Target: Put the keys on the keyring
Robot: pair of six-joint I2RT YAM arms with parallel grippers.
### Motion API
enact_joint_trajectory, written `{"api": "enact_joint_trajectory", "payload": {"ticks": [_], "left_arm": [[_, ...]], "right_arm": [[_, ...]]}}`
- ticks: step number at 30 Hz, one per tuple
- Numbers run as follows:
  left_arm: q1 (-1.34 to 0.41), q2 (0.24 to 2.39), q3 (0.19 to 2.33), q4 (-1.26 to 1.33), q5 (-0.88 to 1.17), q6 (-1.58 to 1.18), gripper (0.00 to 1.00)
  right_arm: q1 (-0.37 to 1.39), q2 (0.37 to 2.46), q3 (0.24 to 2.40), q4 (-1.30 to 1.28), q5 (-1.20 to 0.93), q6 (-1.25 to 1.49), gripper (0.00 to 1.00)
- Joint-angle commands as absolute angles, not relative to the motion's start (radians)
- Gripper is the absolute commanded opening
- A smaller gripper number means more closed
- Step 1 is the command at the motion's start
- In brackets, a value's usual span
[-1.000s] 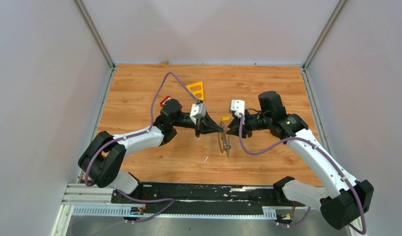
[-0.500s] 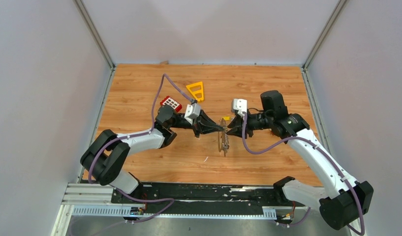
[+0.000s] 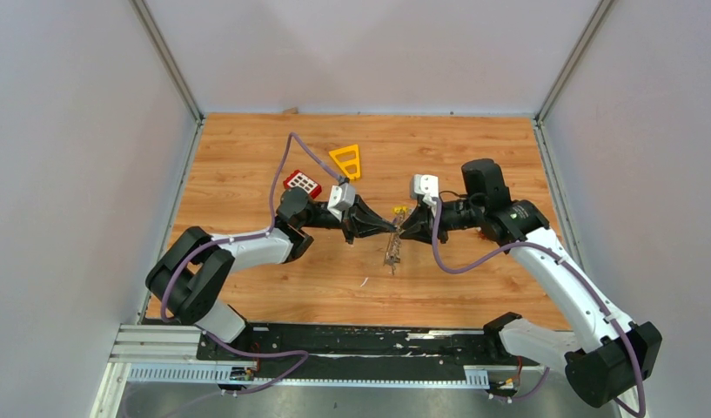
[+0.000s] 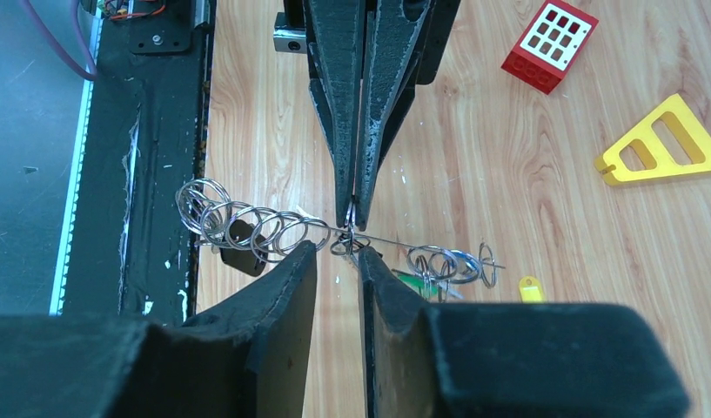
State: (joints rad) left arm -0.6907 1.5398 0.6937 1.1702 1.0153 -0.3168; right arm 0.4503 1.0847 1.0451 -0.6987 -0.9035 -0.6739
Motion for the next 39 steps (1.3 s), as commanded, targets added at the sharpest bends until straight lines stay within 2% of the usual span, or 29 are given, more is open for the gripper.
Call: {"api": "enact_joint_trajectory", "payload": {"ticks": [1,13,17,21,23,25,27,29,34,39], "left_arm": [[-0.687,1.539,0.694,1.249,1.016,-0.323,0.0],[-0.69,1.558,0.695,1.279,1.026,-0.348,0.0],[-0.693,1.566,0.695,1.285,1.027,-0.353,0.0],[-0.692,1.567,0.695,1.279,1.026,-0.347,0.0],[-0.692,1.561,0.699,1.243,1.026,-0.324,0.06],[-0.692,1.542,0.708,1.163,1.025,-0.263,0.17],[-0.692,1.508,0.726,1.02,1.016,-0.155,0.27],[-0.692,1.49,0.753,0.877,1.002,-0.058,0.32],[-0.692,1.464,0.841,0.563,0.964,0.141,0.37],[-0.692,1.448,0.854,0.48,0.957,0.23,0.41]], "right_arm": [[0.447,1.088,1.088,-0.672,-0.933,-0.661,0.24],[0.447,1.105,1.085,-0.632,-0.931,-0.621,0.1],[0.448,1.112,1.086,-0.62,-0.93,-0.61,0.01],[0.448,1.113,1.093,-0.627,-0.905,-0.62,0.0],[0.451,1.111,1.099,-0.646,-0.874,-0.64,0.0],[0.456,1.11,1.114,-0.682,-0.831,-0.667,0.0],[0.471,1.111,1.128,-0.716,-0.784,-0.692,0.0],[0.483,1.113,1.135,-0.748,-0.746,-0.711,0.0],[0.509,1.122,1.148,-0.798,-0.686,-0.723,0.0],[0.541,1.146,1.174,-0.845,-0.6,-0.717,0.0]]}}
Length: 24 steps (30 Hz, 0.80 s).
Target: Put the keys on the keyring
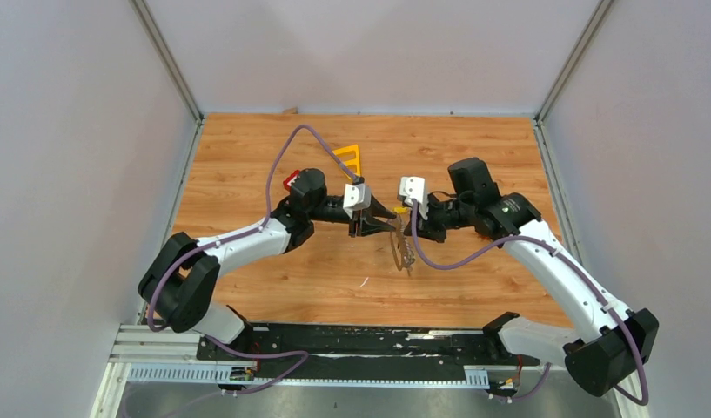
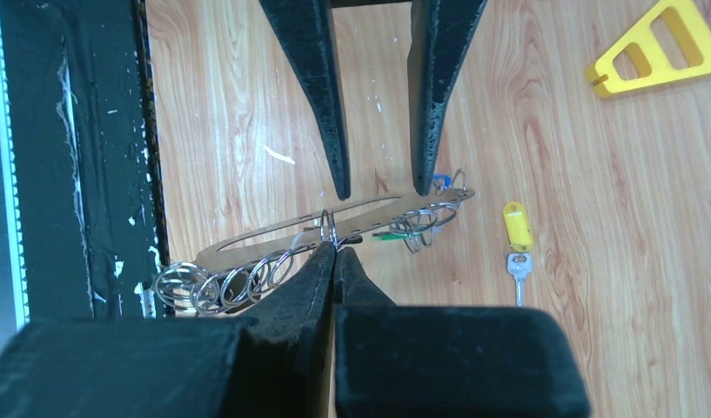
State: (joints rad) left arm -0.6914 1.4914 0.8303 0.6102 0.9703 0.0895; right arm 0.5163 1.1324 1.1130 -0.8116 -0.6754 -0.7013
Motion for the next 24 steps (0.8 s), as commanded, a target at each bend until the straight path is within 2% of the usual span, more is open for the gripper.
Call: {"api": "enact_joint_trajectory", "payload": {"ticks": [1,14,24], "left_arm": [[-0.692,1.445,0.848,0.487,0.965,0.234,0.41],[-0.731,1.474,0.83,0.578,1.009,0.218,0.4],[-0.736,1.494,0.821,0.643,1.001,0.17,0.29]], "right_arm": [[0.545,1.15,1.18,-0.851,-0.588,-0.712,0.0],[0.582,1.193,1.224,-0.878,-0.523,-0.671,0.0],[0.583,1.186,1.21,-0.851,-0.545,-0.654,0.0]]}}
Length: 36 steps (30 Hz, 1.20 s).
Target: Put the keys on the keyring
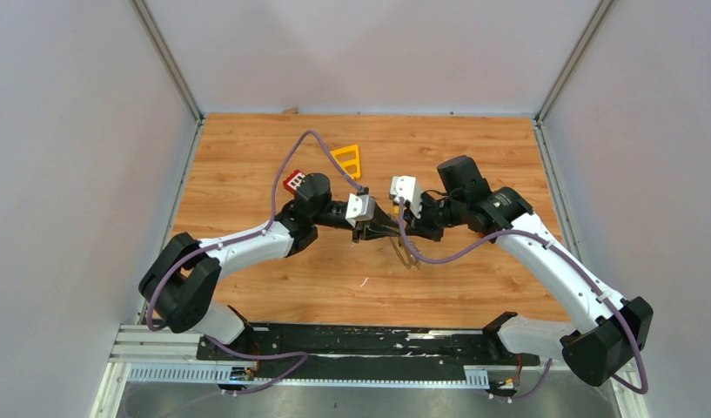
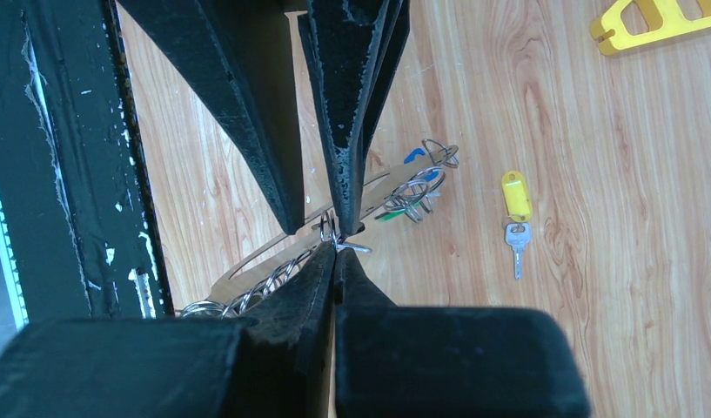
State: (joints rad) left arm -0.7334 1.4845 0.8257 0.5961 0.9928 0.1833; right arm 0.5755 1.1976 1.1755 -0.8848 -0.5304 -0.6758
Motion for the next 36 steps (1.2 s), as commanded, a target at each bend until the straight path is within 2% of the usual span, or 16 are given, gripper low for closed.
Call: {"api": "enact_joint_trajectory", "payload": {"ticks": [1,10,16,21,25,27,30,33,36], "left_arm": [[-0.736,1.494,0.821,0.635,1.0,0.176,0.29],[-0.742,1.499,0.83,0.592,0.993,0.209,0.3],[-0.75,1.509,0.845,0.567,0.987,0.219,0.25],[-0.753,1.512,0.851,0.564,0.987,0.218,0.15],[-0.753,1.511,0.855,0.566,0.973,0.206,0.0],[-0.752,1.507,0.844,0.59,0.967,0.185,0.0],[-0.747,1.505,0.798,0.74,0.975,0.083,0.0],[-0.739,1.52,0.745,0.97,0.978,-0.073,0.0],[-0.738,1.535,0.729,1.088,0.978,-0.163,0.0]], "right_arm": [[0.582,1.185,1.209,-0.849,-0.547,-0.653,0.0],[0.583,1.172,1.197,-0.838,-0.549,-0.649,0.0],[0.582,1.171,1.195,-0.835,-0.554,-0.648,0.0],[0.582,1.169,1.191,-0.833,-0.556,-0.647,0.0],[0.58,1.162,1.18,-0.828,-0.556,-0.646,0.0],[0.58,1.151,1.17,-0.82,-0.55,-0.648,0.0],[0.564,1.117,1.151,-0.803,-0.554,-0.643,0.07],[0.524,1.072,1.118,-0.77,-0.606,-0.632,0.18],[0.492,1.039,1.097,-0.754,-0.675,-0.628,0.3]]}}
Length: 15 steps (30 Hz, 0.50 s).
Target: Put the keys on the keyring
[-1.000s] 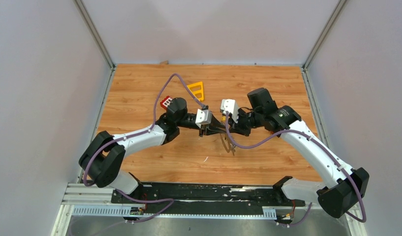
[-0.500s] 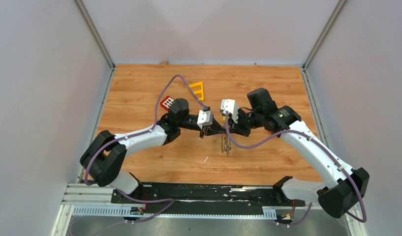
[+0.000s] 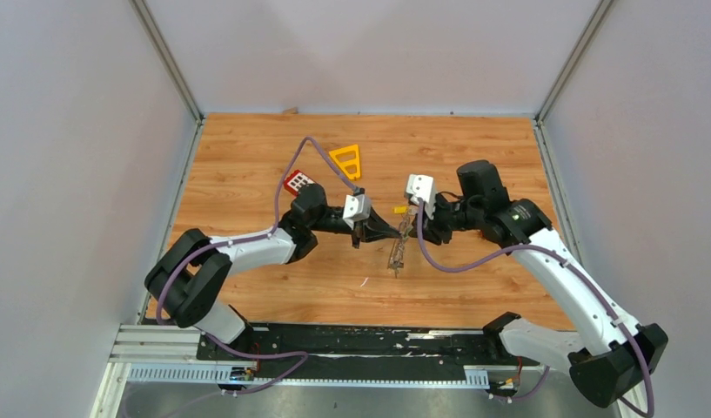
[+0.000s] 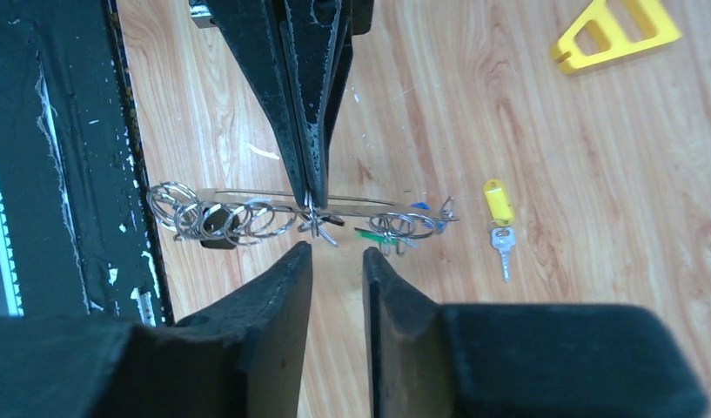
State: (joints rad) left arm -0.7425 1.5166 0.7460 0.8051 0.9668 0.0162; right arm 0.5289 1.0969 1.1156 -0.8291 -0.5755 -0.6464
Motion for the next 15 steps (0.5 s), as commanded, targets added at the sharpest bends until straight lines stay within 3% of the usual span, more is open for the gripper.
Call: {"api": "enact_joint_trajectory", "payload": {"ticks": [1,10,15], "left_arm": [[-0.738,1.538,0.725,1.118,0.976,-0.187,0.0],[-0.738,1.599,0.689,1.421,0.935,-0.427,0.0],[-0.741,1.608,0.684,1.432,0.932,-0.432,0.0]], "right_arm": [[0.486,1.033,1.093,-0.753,-0.692,-0.63,0.32],[0.473,1.028,1.095,-0.784,-0.828,-0.672,0.34],[0.473,1.038,1.097,-0.772,-0.831,-0.667,0.31]]}}
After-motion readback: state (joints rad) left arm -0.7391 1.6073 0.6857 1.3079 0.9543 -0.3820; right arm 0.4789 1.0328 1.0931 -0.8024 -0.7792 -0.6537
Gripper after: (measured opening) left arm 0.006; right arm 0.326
